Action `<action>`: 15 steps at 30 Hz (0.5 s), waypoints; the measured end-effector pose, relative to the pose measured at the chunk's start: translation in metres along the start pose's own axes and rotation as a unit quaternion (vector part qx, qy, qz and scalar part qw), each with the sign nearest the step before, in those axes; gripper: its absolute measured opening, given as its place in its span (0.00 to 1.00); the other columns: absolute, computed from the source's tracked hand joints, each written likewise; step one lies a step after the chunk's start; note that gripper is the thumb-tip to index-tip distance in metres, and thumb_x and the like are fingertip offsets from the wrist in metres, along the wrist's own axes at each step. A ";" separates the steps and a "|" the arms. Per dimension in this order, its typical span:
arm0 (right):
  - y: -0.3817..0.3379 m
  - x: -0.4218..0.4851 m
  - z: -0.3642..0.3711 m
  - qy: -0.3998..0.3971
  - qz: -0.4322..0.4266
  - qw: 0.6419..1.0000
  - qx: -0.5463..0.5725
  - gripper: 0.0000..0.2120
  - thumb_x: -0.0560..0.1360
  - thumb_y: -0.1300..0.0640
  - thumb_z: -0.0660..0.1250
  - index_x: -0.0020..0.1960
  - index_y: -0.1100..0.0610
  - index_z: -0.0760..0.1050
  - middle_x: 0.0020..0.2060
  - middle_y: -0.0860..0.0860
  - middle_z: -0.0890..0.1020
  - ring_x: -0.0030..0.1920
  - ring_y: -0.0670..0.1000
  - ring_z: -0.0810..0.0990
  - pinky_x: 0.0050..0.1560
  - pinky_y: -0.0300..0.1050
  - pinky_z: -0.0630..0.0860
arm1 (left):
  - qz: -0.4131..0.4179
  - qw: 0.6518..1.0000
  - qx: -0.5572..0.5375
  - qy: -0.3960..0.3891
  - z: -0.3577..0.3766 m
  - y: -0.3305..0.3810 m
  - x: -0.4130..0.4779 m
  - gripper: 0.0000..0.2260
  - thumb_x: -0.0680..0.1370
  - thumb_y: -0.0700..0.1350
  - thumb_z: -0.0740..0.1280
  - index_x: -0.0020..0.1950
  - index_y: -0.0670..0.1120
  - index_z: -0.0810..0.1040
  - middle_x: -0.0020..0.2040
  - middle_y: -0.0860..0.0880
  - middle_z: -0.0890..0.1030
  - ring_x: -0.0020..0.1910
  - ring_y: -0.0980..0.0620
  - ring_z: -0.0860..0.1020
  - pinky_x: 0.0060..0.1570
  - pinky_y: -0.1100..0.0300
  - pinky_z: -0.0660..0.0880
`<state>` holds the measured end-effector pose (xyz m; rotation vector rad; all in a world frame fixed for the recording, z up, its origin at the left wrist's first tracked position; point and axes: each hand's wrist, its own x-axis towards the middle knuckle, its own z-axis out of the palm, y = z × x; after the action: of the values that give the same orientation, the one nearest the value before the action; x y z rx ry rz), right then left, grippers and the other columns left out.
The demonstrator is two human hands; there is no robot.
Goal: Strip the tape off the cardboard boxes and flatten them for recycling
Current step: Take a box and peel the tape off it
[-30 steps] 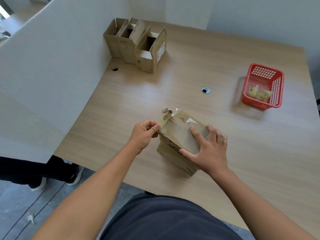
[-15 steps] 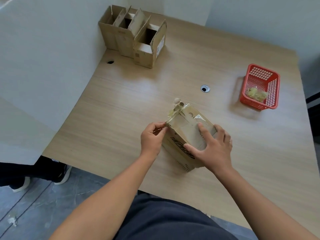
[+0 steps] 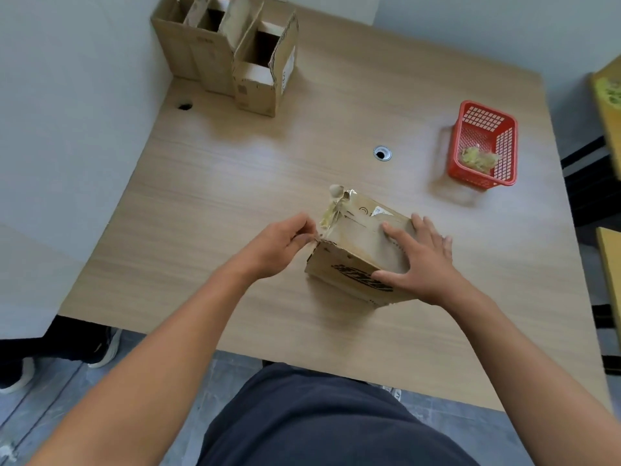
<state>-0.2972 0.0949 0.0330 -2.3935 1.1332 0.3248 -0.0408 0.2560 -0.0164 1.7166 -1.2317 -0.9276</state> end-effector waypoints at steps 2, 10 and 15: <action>-0.007 0.001 0.001 0.005 0.000 1.000 0.020 0.44 0.64 0.23 0.66 0.76 0.34 0.57 0.83 0.56 0.44 0.82 0.54 0.35 0.76 0.68 0.31 | 0.014 0.997 -0.073 0.006 0.008 0.006 -0.002 0.08 0.85 0.40 0.61 0.50 0.53 0.72 0.50 0.60 0.79 0.51 0.58 0.77 0.55 0.65 0.73; -0.019 0.002 0.053 0.067 0.009 0.998 0.006 0.55 0.60 0.14 0.54 0.78 0.44 0.53 0.78 0.53 0.58 0.78 0.58 0.57 0.78 0.68 0.47 | 0.050 0.997 -0.055 0.027 0.048 0.006 -0.010 0.10 0.83 0.46 0.63 0.48 0.62 0.70 0.42 0.60 0.78 0.42 0.59 0.76 0.44 0.64 0.72; -0.020 -0.010 0.071 0.091 -0.025 0.995 -0.028 0.52 0.59 0.12 0.50 0.77 0.31 0.44 0.78 0.54 0.52 0.78 0.59 0.52 0.78 0.68 0.45 | -0.005 0.991 -0.116 -0.069 0.022 0.008 -0.010 0.09 0.85 0.43 0.61 0.48 0.56 0.72 0.41 0.52 0.82 0.46 0.52 0.82 0.55 0.54 0.79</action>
<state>-0.2888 0.1489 -0.0180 -2.5393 1.1528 0.1255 -0.0656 0.2596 -0.0168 1.4971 -1.1541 -1.1643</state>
